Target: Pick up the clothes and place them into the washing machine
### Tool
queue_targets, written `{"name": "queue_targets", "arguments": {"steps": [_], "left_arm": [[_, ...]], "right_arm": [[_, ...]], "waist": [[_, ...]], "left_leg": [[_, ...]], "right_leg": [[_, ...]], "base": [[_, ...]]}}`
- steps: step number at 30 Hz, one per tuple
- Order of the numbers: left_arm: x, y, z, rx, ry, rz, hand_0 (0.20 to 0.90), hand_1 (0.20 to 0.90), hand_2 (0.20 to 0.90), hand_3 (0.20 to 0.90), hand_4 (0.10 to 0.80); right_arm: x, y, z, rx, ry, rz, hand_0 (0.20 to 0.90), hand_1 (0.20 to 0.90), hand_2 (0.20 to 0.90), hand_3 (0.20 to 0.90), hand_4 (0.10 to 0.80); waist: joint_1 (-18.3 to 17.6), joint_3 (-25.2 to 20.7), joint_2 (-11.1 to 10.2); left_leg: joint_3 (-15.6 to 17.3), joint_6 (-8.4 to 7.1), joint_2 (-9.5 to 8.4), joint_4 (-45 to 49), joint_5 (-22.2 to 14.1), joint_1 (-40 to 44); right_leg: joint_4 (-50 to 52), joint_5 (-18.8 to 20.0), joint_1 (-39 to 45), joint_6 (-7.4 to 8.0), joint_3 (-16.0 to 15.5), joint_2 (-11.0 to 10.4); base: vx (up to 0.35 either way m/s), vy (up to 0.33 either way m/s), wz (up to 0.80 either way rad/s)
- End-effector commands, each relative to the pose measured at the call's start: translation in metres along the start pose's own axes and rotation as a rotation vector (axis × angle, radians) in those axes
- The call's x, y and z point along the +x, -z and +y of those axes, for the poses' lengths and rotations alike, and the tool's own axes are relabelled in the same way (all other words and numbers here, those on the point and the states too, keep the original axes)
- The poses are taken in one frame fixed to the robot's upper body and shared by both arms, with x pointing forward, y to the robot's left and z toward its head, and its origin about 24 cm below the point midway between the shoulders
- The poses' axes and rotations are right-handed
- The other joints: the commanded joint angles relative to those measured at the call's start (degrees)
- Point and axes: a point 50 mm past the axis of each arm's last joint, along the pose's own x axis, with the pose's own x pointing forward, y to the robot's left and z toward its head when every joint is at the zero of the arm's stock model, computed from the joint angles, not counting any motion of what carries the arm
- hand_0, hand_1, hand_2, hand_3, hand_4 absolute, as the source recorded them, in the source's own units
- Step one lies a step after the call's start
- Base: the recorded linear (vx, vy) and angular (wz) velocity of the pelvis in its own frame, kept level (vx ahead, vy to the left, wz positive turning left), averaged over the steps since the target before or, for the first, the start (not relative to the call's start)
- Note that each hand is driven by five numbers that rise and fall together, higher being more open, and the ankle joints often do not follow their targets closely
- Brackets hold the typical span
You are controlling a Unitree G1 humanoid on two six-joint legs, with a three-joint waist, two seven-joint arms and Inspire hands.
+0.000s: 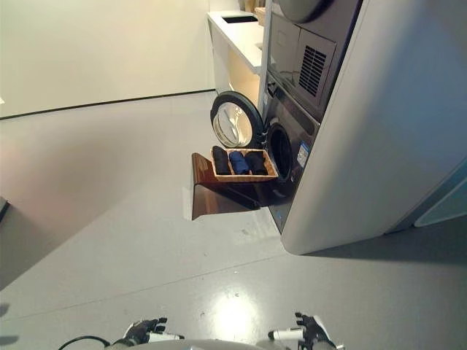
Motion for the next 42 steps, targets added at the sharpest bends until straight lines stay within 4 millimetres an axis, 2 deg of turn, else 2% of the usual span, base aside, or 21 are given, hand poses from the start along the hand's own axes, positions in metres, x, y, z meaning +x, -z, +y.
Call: {"name": "queue_targets", "arguments": {"steps": [1, 3, 5, 7, 10, 11, 12, 13, 14, 16, 17, 18, 19, 21, 23, 27, 31, 35, 38, 41, 42], "left_arm": [[0.001, -0.011, 0.018, -0.051, -0.070, -0.040, 0.900, 0.900, 0.900, 0.900, 0.800], [0.001, -0.010, 0.019, -0.061, -0.077, -0.038, 0.900, 0.900, 0.900, 0.900, 0.800], [0.001, -0.009, 0.018, -0.081, -0.083, -0.039, 0.900, 0.900, 0.900, 0.900, 0.800], [0.001, -0.010, 0.017, -0.085, -0.082, -0.045, 0.900, 0.900, 0.900, 0.900, 0.800], [0.001, -0.009, 0.015, -0.110, -0.092, -0.047, 0.900, 0.900, 0.900, 0.900, 0.800], [0.001, -0.008, 0.013, -0.119, -0.089, -0.044, 0.900, 0.900, 0.900, 0.900, 0.800], [0.001, -0.008, 0.007, -0.163, -0.085, -0.052, 0.900, 0.900, 0.900, 0.900, 0.800], [0.001, -0.008, 0.007, -0.163, -0.085, -0.052, 0.900, 0.900, 0.900, 0.900, 0.800], [0.002, -0.015, 0.002, -0.196, -0.067, -0.080, 0.900, 0.900, 0.900, 0.900, 0.800], [0.002, -0.018, 0.001, -0.207, -0.062, -0.092, 0.900, 0.900, 0.900, 0.900, 0.800], [0.003, -0.029, 0.001, -0.214, -0.054, -0.133, 0.900, 0.900, 0.900, 0.900, 0.800], [0.003, -0.029, 0.001, -0.214, -0.054, -0.133, 0.900, 0.900, 0.900, 0.900, 0.800], [0.004, -0.036, 0.003, -0.242, -0.066, -0.157, 0.900, 0.900, 0.900, 0.900, 0.800], [0.003, -0.039, 0.006, -0.268, -0.082, -0.176, 0.900, 0.900, 0.900, 0.900, 0.800], [0.003, -0.034, 0.010, -0.308, -0.112, -0.162, 0.900, 0.900, 0.900, 0.900, 0.800], [0.001, -0.023, 0.012, -0.323, -0.141, -0.133, 0.900, 0.900, 0.900, 0.900, 0.800], [0.000, -0.009, 0.011, -0.383, -0.173, -0.096, 0.900, 0.900, 0.900, 0.900, 0.800], [-0.001, -0.001, 0.009, -0.398, -0.176, -0.061, 0.900, 0.900, 0.900, 0.900, 0.800], [-0.002, -0.001, 0.011, -0.428, -0.178, -0.078, 0.900, 0.900, 0.900, 0.900, 0.800], [-0.002, -0.005, 0.017, -0.415, -0.184, -0.095, 0.900, 0.900, 0.900, 0.900, 0.800], [-0.002, -0.008, 0.026, -0.417, -0.202, -0.110, 0.900, 0.900, 0.900, 0.900, 0.800]], "right_arm": [[-0.002, 0.012, -0.002, -0.016, 0.018, 0.032, 0.900, 0.900, 0.900, 0.900, 0.800], [-0.003, 0.013, -0.003, -0.011, 0.022, 0.037, 0.900, 0.900, 0.900, 0.900, 0.800], [-0.004, 0.016, -0.003, -0.015, 0.024, 0.049, 0.900, 0.900, 0.900, 0.900, 0.800], [-0.004, 0.017, -0.003, -0.021, 0.022, 0.053, 0.900, 0.900, 0.900, 0.900, 0.800], [-0.005, 0.022, -0.004, -0.045, 0.012, 0.068, 0.900, 0.900, 0.900, 0.900, 0.800], [-0.005, 0.024, -0.003, -0.044, 0.011, 0.071, 0.900, 0.900, 0.900, 0.900, 0.800], [-0.006, 0.024, -0.004, -0.048, 0.009, 0.063, 0.900, 0.900, 0.900, 0.900, 0.800], [-0.006, 0.024, -0.004, -0.048, 0.010, 0.064, 0.900, 0.900, 0.900, 0.900, 0.800], [-0.005, 0.021, -0.006, -0.054, 0.020, 0.049, 0.900, 0.900, 0.900, 0.900, 0.800], [-0.004, 0.017, -0.006, -0.049, 0.021, 0.039, 0.900, 0.900, 0.900, 0.900, 0.800], [-0.001, 0.007, -0.010, -0.036, 0.034, 0.007, 0.900, 0.900, 0.900, 0.900, 0.800], [-0.001, 0.007, -0.010, -0.036, 0.034, 0.007, 0.900, 0.900, 0.900, 0.900, 0.800], [0.002, -0.006, -0.012, -0.046, 0.040, -0.028, 0.900, 0.900, 0.900, 0.900, 0.800], [0.003, -0.013, -0.014, -0.051, 0.047, -0.044, 0.900, 0.900, 0.900, 0.900, 0.800], [0.005, -0.023, -0.018, -0.021, 0.077, -0.064, 0.900, 0.900, 0.900, 0.900, 0.800], [0.006, -0.026, -0.020, -0.006, 0.090, -0.069, 0.900, 0.900, 0.900, 0.900, 0.800], [0.006, -0.028, -0.016, 0.023, 0.098, -0.086, 0.900, 0.900, 0.900, 0.900, 0.800], [0.005, -0.025, -0.014, 0.038, 0.091, -0.075, 0.900, 0.900, 0.900, 0.900, 0.800], [0.005, -0.020, -0.008, 0.054, 0.073, -0.054, 0.900, 0.900, 0.900, 0.900, 0.800], [0.005, -0.018, -0.010, 0.080, 0.083, -0.037, 0.900, 0.900, 0.900, 0.900, 0.800], [0.005, -0.020, -0.012, 0.088, 0.082, -0.039, 0.900, 0.900, 0.900, 0.900, 0.800]], "waist": [[-1.4, -0.6, 0.3], [-2.0, -0.4, 0.4], [-3.6, -0.2, -0.4], [-4.0, 0.0, 0.1], [-5.0, -1.1, 0.1], [-5.3, -1.8, 0.2], [-5.4, -2.9, 0.8], [-5.5, -2.9, 0.9], [-5.2, -3.2, 1.5], [-5.1, -3.3, 1.0], [-4.1, -2.5, -0.2], [-4.1, -2.5, -0.2], [-2.1, -0.8, -1.9], [-1.4, -0.1, -2.2], [0.9, 0.9, -3.2], [3.0, 1.3, -2.9], [5.8, 1.0, -0.4], [6.2, -0.1, 0.1], [7.2, -2.8, -0.7], [7.6, -2.9, -1.3], [7.0, -2.4, -1.5]], "left_leg": [[-2.0, 0.33, -3.04, 7.7, -10.0, 3.7], [-3.1, -0.48, -2.92, 6.7, -10.4, 6.0], [-4.7, -2.77, -2.38, 4.2, -11.8, 10.6], [-5.1, -3.36, -1.42, 3.2, -12.3, 12.1], [-7.2, -4.98, 1.44, 1.7, -12.5, 15.6], [-7.6, -5.41, 2.41, 2.0, -12.1, 15.8], [-8.0, -6.58, 4.82, 5.2, -8.2, 14.6], [-8.0, -6.62, 4.92, 5.2, -8.2, 14.5], [-8.1, -8.06, 6.73, 13.4, -1.0, 10.5], [-7.9, -8.25, 6.81, 18.2, 2.6, 8.1], [-7.7, -7.76, 6.49, 32.2, 7.3, 1.9], [-7.7, -7.76, 6.47, 32.2, 7.3, 1.9], [-6.8, -7.00, 4.86, 41.6, 8.2, -3.4], [-4.2, -6.32, 6.61, 43.1, 7.7, -5.4], [2.7, -6.29, 9.96, 38.4, 6.0, -12.9], [3.5, -6.88, 8.73, 29.4, 5.9, -18.1], [-0.7, -8.64, 5.60, 2.3, 10.8, -18.7], [-0.4, -9.27, 4.49, -0.4, 11.8, -19.6], [-2.5, -7.30, 2.57, 1.6, 11.2, -18.4], [-2.1, -5.69, 1.03, 3.4, 8.8, -17.3], [-1.6, -3.89, -0.44, 4.9, 5.9, -15.4]], "right_leg": [[-7.6, 8.5, -4.1, -2.29, -1.4, 3.6], [-14.5, 9.2, -4.9, -2.39, -2.8, 2.6], [-31.8, 16.1, -7.1, -0.36, -3.8, 0.2], [-36.1, 18.3, -7.4, 0.08, -3.4, 0.7], [-35.7, 19.9, -8.6, -0.24, 0.9, 2.6], [-35.7, 20.1, -8.2, -0.60, 2.2, 3.4], [-34.1, 19.7, -7.8, -1.65, 2.9, 5.4], [-34.0, 19.7, -7.9, -1.68, 2.8, 5.4], [-33.7, 17.9, -5.3, -3.65, 2.1, 7.7], [-34.0, 16.9, -3.9, -4.60, 1.8, 8.0], [-35.4, 14.3, 0.8, -7.29, 2.0, 9.2], [-35.4, 14.3, 0.8, -7.29, 2.0, 9.2], [-36.5, 12.6, 4.8, -8.59, 2.5, 8.9], [-36.3, 11.8, 6.2, -8.96, 2.1, 9.0], [-36.2, 9.0, 10.2, -9.39, 2.3, 8.9], [-37.5, 6.5, 14.4, -8.19, 3.4, 9.3], [-40.0, 2.9, 21.6, -6.01, 5.9, 10.3], [-40.5, 1.1, 24.8, -4.47, 7.7, 9.3], [-36.2, -0.3, 26.2, -2.56, 8.9, 6.1], [-27.8, 2.7, 23.3, -1.13, 9.1, 4.7], [-17.1, 10.6, 18.8, -0.07, 9.7, 3.8]], "base": [[0.250, -0.037, 0.10], [0.317, -0.105, 0.29], [0.515, -0.216, 0.28], [0.346, -0.156, 0.32], [0.466, -0.286, 0.34], [0.399, -0.325, 0.81], [0.396, -0.326, 1.17], [0.481, -0.451, 1.04], [0.203, -0.209, 0.60], [0.316, -0.373, 0.35], [0.330, -0.406, 0.25], [0.423, -0.514, 0.11], [0.305, -0.348, 0.12], [0.296, -0.281, -0.20], [0.374, -0.137, -0.28], [0.303, 0.016, 0.26], [0.497, 0.128, -0.33], [0.446, 0.152, -0.55], [0.460, 0.243, -0.75], [0.275, 0.179, -0.30], [0.191, 0.135, 0.06]]}}
